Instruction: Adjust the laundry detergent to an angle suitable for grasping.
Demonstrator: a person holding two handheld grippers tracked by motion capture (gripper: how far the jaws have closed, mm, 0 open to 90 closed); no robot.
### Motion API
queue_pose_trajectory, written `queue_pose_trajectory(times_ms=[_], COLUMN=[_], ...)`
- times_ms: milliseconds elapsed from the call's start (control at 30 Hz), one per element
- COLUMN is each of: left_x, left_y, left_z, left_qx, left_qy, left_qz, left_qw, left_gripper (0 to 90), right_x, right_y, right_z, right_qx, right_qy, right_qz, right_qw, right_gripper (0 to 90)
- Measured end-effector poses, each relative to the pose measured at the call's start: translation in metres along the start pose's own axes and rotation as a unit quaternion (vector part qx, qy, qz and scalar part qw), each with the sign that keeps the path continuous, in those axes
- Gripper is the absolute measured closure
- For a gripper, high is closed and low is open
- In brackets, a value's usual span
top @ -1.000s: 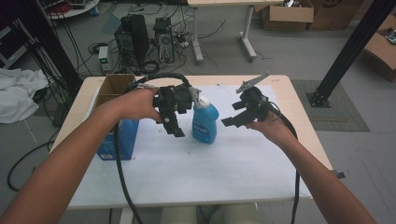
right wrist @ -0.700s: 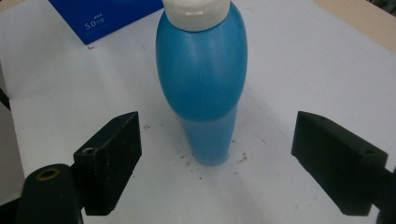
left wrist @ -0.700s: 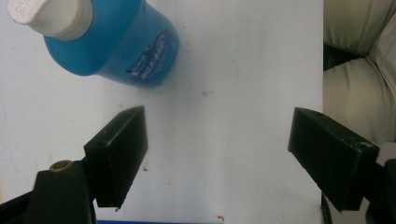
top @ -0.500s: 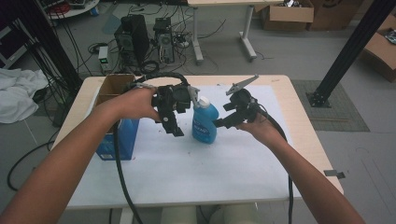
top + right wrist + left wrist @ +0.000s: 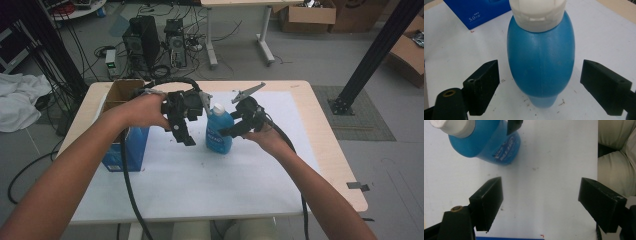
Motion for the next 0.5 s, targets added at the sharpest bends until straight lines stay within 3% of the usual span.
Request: queue_pose_trajectory(times_ms=[300,500], left_x=[0.002,0.002], left_y=[0.000,0.000], left_z=[0.001,0.001], left_qx=[-0.002,-0.001], left_qy=[-0.001,0.002], left_qz=[0.002,0.001], left_qw=[1.0000,1.0000], left_gripper=[20.8,20.8], right_x=[-0.001,-0.005], right_y=[-0.015,-0.019], right_z=[0.003,0.002], right_qx=[0.002,0.000], right_qy=[0.006,0.006], right_qz=[-0.002,-0.011], right_qw=[1.0000,0.9999], right_gripper=[18.7,30.5])
Point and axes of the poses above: each handheld gripper's, and its own axes: y roughly backward along the jaws, x roughly out of its underside, z roughly to its left, the point moved 10 cm from there along -y, roughly forward along the jaws, and after that the axes turned 3 degrees about x, right-handed, at the moved point
